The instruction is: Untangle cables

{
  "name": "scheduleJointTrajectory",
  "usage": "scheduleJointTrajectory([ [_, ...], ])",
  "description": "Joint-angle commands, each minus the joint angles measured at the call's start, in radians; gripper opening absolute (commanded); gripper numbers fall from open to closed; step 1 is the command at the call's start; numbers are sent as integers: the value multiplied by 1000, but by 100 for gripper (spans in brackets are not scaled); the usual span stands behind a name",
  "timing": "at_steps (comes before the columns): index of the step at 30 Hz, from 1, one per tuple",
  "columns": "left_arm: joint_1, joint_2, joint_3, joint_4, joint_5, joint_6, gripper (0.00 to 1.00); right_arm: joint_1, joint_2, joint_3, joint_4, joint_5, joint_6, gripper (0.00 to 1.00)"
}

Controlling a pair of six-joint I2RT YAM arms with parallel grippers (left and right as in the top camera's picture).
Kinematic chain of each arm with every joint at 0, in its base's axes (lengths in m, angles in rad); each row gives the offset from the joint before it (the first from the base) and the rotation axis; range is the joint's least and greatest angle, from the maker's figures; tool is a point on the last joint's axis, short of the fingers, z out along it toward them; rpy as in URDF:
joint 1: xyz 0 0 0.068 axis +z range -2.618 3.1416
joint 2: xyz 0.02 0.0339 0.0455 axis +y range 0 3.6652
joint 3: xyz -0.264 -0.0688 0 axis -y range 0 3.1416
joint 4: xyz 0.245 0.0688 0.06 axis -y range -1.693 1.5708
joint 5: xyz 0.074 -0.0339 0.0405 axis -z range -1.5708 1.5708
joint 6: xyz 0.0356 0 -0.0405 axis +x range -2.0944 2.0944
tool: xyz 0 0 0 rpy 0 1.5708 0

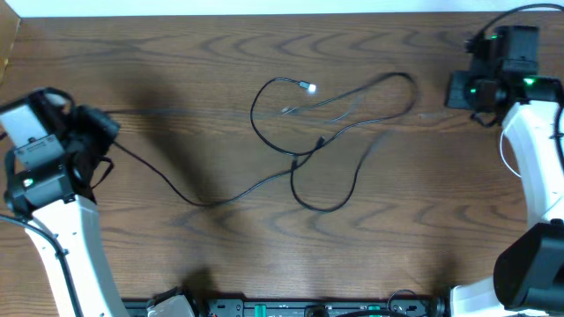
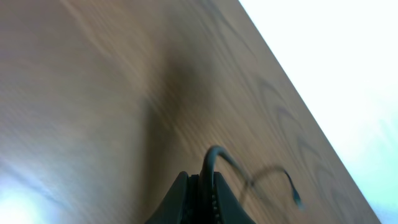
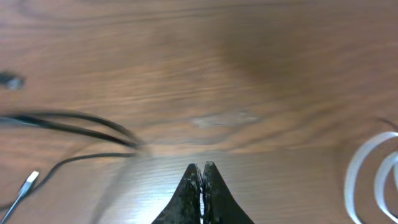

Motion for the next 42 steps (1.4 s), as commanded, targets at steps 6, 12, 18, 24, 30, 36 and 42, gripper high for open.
scheduleJointTrajectory([
  [6,-2,18,11,2,-40,-15,8,-3,-8,7,11,-404,-83,1],
  [12,-112,85,11,2,12,21,8,131,-8,6,-12,-401,-99,30],
  [18,-209,154,11,0,11,89,8,268,19,6,-43,-303,-105,44],
  [24,-268,235,11,-33,0,129,8,355,72,6,-105,-286,-105,43],
  [30,-282,288,11,-56,-15,159,39,402,132,6,-127,-283,-104,41],
  [36,-291,285,11,-16,-14,181,79,411,148,6,-124,-282,-104,45],
  [42,-405,286,11,32,-15,282,80,411,148,6,-124,-282,-104,47],
])
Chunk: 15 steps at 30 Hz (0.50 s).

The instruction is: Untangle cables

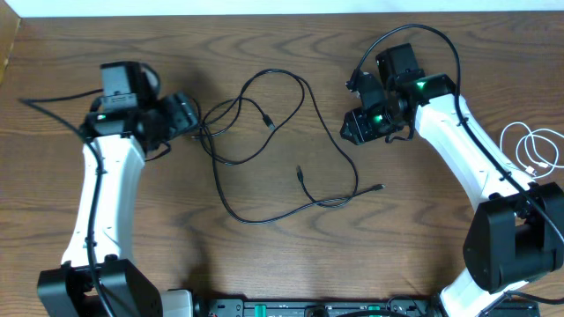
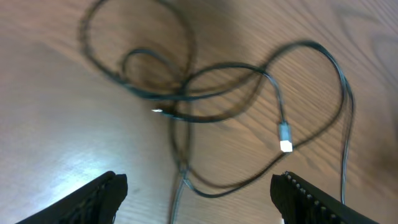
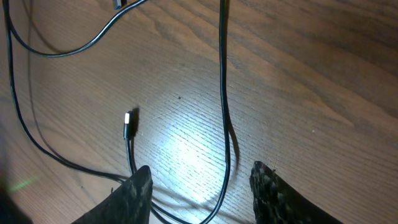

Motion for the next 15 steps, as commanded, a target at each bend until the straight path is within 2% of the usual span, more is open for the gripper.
scheduleJointTrajectory([
  [1,-113,-5,11,13,-12,117,80,11,7,6,-1,4,-9,47],
  [7,-250,24,11,-16,-201,123,80,11,7,6,-4,4,-9,48],
  [12,-283,100,11,-109,-188,121,80,11,7,6,-3,4,-9,48],
  [15,-298,191,11,-162,-111,120,80,11,7,6,-3,4,-9,48],
])
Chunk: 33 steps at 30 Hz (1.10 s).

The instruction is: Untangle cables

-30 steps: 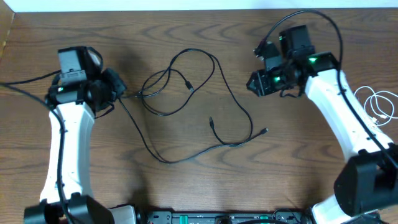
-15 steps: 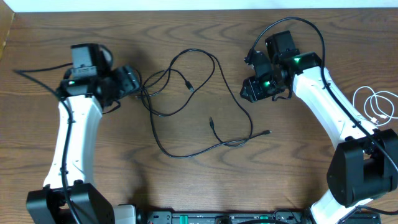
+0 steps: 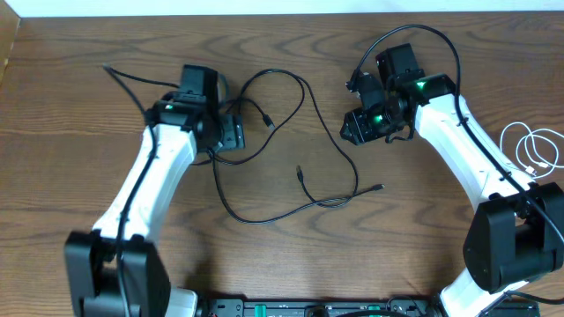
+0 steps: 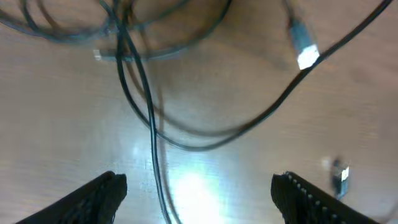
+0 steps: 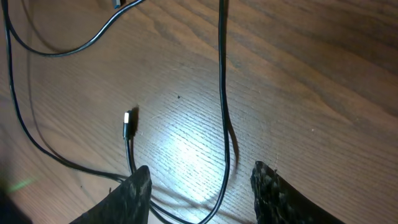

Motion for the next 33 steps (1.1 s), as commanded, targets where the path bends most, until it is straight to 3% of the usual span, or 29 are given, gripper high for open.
scheduleJointTrajectory([
  [1,-19,103,8,-44,73,0,80,11,7,6,-1,2,-9,48],
  [7,-21,225,8,-57,122,-348,80,11,7,6,-2,2,-9,49],
  [17,-21,238,8,48,49,-743,80,11,7,6,-3,2,-9,49],
  [21,-22,238,7,49,4,-810,80,11,7,6,-3,2,-9,49],
  [33,-22,238,-48,121,-66,-813,79,11,7,6,-5,2,-8,49],
])
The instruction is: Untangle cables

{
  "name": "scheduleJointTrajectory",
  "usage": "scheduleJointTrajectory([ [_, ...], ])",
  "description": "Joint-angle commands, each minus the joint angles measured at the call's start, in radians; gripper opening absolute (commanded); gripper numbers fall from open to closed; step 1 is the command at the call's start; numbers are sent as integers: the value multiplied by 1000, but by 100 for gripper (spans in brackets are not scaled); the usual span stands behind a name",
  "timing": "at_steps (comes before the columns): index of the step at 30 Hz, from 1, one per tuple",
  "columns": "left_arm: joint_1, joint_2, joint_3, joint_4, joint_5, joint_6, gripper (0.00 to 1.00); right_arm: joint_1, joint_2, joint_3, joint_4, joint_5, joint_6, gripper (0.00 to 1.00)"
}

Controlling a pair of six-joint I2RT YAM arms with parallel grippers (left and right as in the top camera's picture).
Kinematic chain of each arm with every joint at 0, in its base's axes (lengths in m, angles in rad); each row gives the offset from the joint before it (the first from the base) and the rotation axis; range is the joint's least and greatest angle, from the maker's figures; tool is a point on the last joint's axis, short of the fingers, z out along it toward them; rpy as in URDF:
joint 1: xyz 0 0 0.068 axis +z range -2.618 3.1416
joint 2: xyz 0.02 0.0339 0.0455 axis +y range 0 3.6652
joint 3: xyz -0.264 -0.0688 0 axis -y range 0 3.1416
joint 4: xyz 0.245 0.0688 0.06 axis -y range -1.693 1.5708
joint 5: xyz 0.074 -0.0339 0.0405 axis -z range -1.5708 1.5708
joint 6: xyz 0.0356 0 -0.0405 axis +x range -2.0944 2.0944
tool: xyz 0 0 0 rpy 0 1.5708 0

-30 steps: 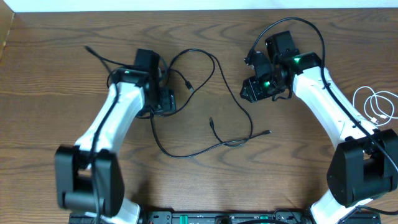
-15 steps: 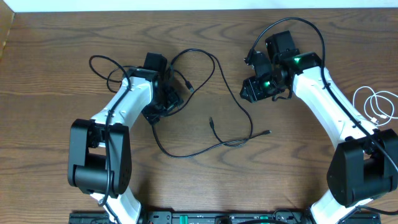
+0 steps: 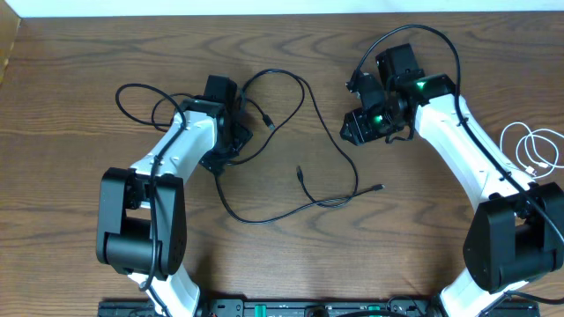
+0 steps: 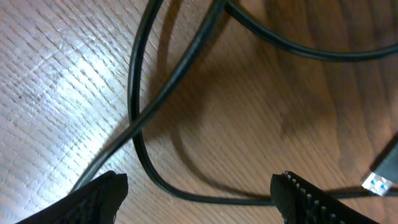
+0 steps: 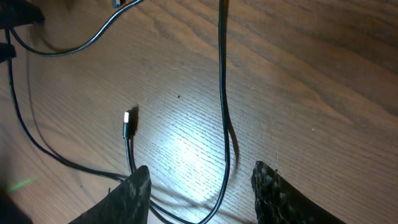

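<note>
Black cables (image 3: 304, 132) lie looped and crossing over the middle of the wooden table (image 3: 70, 220). One loop (image 3: 141, 99) lies at the left, and loose plug ends (image 3: 300, 173) rest in the middle. My left gripper (image 3: 222, 151) stands open, low over a spot where two strands cross (image 4: 134, 124). A strand (image 4: 205, 198) runs between its fingers (image 4: 102, 196). My right gripper (image 3: 355, 130) is open above the right part of the tangle. A strand (image 5: 224, 118) runs between its fingertips (image 5: 134, 193), and a plug (image 5: 129, 123) lies to the left.
A coiled white cable (image 3: 531, 150) lies at the table's right edge, apart from the black ones. The table's far edge (image 3: 282, 12) meets a white surface.
My left gripper has come down closer to the crossing strands, still open. The cable end that reached to the far left now lies as a loop at the left. The right arm has not moved.
First both grippers were shut at the table's far sides, the left one on a cable end, with the cables drawn out between them. Then both stood open nearer the middle with the cables slack. The left then stood over the tangle, and now low over it.
</note>
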Motion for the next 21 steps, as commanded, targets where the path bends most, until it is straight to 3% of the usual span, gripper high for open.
scheduleJointTrajectory([
  [1,-2,6,-24,8,-72,-10,76,11,6,6,-4,2,-8,49],
  [5,-2,6,-30,7,-93,-4,72,11,6,6,-3,2,-6,48],
  [21,-3,8,-99,42,-77,-5,69,11,6,6,-4,2,2,48],
])
